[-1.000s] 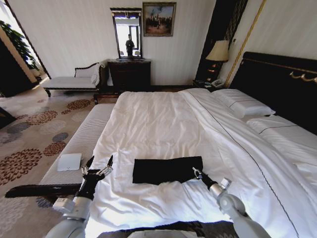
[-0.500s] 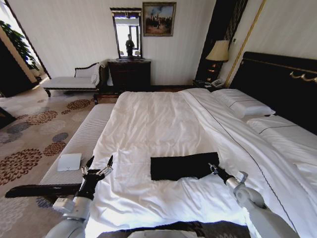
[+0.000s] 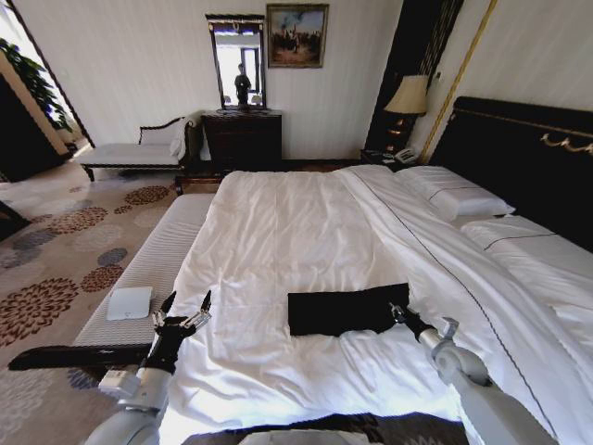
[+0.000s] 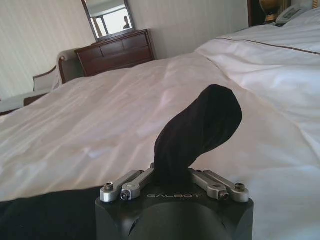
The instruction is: Fold the clothes on the bed.
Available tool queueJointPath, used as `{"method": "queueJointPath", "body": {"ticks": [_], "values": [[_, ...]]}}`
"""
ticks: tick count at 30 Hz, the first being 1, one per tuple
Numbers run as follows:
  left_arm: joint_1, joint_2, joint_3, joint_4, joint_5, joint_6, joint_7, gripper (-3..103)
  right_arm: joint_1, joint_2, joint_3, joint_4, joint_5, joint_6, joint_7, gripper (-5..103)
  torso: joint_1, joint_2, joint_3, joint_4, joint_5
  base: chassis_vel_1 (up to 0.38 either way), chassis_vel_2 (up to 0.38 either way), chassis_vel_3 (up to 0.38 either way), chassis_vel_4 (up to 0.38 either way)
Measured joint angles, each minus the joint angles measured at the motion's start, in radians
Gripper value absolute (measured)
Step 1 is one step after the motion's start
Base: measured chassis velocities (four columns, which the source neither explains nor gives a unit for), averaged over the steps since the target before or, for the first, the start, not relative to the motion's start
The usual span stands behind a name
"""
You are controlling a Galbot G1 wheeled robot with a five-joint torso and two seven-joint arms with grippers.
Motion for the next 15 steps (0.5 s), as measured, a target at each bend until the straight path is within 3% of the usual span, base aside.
{"method": "queueJointPath", "body": {"ticks": [2,7,15], "values": [[0.0,0.0,0.0,0.0,0.0,0.0,0.0,100,0.005,0.018,-0.037,0.064,0.0,-0.016,0.072,7,0.0,0.0,0.0,0.0,-0.0002,0.0,0.0,0.0,0.0],[0.0,0.0,0.0,0.0,0.0,0.0,0.0,100,0.022,0.056,-0.117,0.14,-0.017,-0.024,0.169,7,0.0,0.0,0.0,0.0002,0.0,0.0,0.0,0.0,0.0],[0.0,0.0,0.0,0.0,0.0,0.0,0.0,100,0.062,0.11,-0.195,0.157,-0.055,-0.04,0.205,7,0.0,0.0,0.0,0.0002,-0.0001,0.0,0.0,0.0,0.0]]}}
